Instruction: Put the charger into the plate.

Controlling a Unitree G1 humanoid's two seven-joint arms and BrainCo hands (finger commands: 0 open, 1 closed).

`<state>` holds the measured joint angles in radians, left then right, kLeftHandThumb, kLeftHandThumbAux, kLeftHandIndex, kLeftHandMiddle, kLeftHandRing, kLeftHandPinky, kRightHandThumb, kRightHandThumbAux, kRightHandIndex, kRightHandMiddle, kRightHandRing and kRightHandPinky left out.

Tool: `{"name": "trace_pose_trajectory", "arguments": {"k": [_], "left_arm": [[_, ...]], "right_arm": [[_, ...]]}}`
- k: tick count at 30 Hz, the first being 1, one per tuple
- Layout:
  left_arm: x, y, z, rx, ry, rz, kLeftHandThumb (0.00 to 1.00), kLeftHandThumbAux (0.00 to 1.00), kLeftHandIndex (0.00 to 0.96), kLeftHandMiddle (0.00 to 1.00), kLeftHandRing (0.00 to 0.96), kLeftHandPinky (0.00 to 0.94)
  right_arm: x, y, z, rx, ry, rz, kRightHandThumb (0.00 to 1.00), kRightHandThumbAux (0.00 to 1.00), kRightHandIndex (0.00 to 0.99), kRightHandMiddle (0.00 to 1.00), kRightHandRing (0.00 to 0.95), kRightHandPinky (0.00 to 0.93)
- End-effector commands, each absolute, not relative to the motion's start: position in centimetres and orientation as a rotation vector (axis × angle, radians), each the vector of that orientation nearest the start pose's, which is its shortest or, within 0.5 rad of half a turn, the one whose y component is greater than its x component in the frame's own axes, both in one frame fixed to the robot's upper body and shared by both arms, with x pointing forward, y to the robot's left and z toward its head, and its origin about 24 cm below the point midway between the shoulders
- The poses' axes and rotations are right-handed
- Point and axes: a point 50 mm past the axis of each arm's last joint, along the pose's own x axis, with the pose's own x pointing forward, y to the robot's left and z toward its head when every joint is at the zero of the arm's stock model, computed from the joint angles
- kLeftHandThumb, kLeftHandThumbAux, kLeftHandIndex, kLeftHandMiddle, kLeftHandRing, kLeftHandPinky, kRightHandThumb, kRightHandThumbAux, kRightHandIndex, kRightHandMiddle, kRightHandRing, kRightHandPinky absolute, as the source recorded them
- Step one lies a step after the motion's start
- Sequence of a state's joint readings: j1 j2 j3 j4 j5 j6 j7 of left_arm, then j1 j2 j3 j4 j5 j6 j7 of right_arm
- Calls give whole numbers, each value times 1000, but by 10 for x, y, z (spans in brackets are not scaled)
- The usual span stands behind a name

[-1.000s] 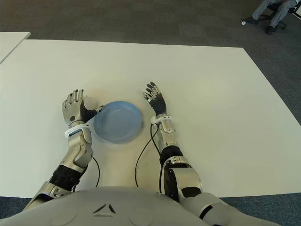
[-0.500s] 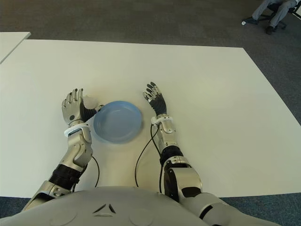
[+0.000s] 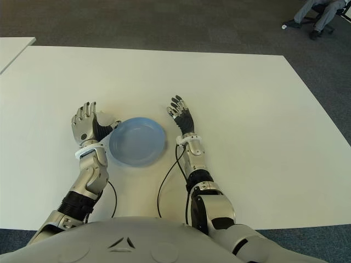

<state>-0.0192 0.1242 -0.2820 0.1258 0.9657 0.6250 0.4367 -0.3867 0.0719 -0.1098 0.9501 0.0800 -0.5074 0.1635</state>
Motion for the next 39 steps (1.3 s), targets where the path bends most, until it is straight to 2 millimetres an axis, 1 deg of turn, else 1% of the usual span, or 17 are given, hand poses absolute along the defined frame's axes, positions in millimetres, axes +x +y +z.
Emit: {"name": "trace_pose_trajectory", "arguments": {"k": [1,17,28,39], "left_arm": [[239,171,8,1257,287,430,168,459,0,0,0,48],[246,175,12,1235,320,475,149,465,0,17,13,56],[250,179,11,1231,357,488,144,467,0,15,7,42],[257,185,6,1225,388,503,141,480,0,21,13,49]], "right_arm": [[284,-115,-36,179,147,131,57,698,69,137,98,83],[283,-115,-36,178,138,139,59,694,73,146,105,87],[283,-115,-36,177,135,139,58,694,76,152,110,91],[283,-116,-37,179,136,137,62,697,74,150,110,95]]}}
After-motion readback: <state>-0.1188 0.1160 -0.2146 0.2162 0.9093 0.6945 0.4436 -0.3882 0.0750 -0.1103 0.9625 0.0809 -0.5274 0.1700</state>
